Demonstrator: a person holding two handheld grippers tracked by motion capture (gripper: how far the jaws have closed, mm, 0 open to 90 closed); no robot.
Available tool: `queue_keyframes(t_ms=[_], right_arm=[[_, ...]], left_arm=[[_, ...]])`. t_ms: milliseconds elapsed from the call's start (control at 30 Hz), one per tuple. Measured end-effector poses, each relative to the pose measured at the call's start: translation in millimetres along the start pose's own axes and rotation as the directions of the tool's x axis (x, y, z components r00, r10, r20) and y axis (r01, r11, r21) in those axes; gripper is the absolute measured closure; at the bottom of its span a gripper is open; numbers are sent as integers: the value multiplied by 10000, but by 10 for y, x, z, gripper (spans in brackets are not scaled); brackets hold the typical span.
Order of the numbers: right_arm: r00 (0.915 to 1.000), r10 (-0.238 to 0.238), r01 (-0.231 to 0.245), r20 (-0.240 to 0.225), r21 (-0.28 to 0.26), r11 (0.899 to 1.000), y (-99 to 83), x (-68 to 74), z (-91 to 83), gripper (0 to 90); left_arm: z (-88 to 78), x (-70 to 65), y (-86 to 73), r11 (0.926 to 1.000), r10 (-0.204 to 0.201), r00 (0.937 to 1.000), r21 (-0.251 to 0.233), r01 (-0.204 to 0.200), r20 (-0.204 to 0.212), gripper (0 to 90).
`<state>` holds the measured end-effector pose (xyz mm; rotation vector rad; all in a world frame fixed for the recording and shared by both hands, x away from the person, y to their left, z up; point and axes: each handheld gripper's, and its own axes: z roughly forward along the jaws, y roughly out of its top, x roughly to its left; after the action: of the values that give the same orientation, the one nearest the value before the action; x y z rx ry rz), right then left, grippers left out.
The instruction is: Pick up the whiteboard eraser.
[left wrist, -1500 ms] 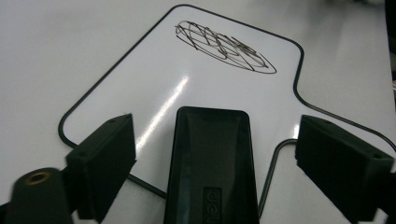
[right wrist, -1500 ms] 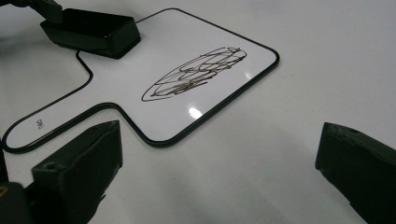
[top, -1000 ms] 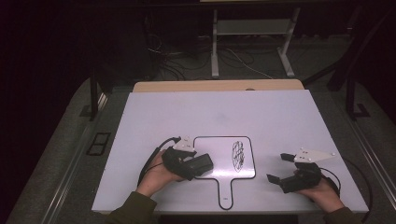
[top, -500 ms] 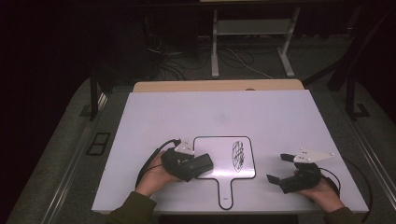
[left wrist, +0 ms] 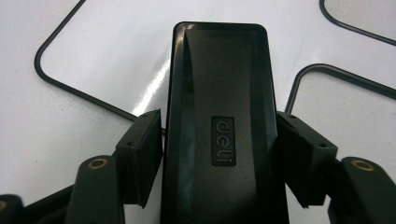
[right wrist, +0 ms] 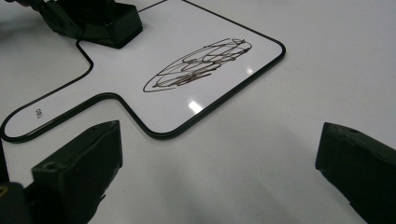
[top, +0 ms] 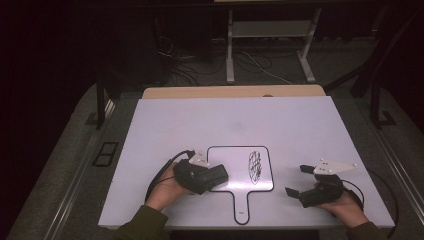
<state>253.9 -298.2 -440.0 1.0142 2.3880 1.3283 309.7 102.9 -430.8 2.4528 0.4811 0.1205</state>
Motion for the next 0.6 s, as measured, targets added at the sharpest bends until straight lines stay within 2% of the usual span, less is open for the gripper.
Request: queue_keyframes(t_ms=[367, 600], right_arm=[[10000, -28, 28, -12, 62, 10000, -2, 4, 4, 0], [10000, -65, 66, -43, 104, 9999, -4, 5, 9, 0]], left_arm=[[3, 2, 0, 10000, -48, 10000, 16, 48, 83, 379], [3, 18, -4, 9998, -213, 9996, -10, 213, 208, 383]])
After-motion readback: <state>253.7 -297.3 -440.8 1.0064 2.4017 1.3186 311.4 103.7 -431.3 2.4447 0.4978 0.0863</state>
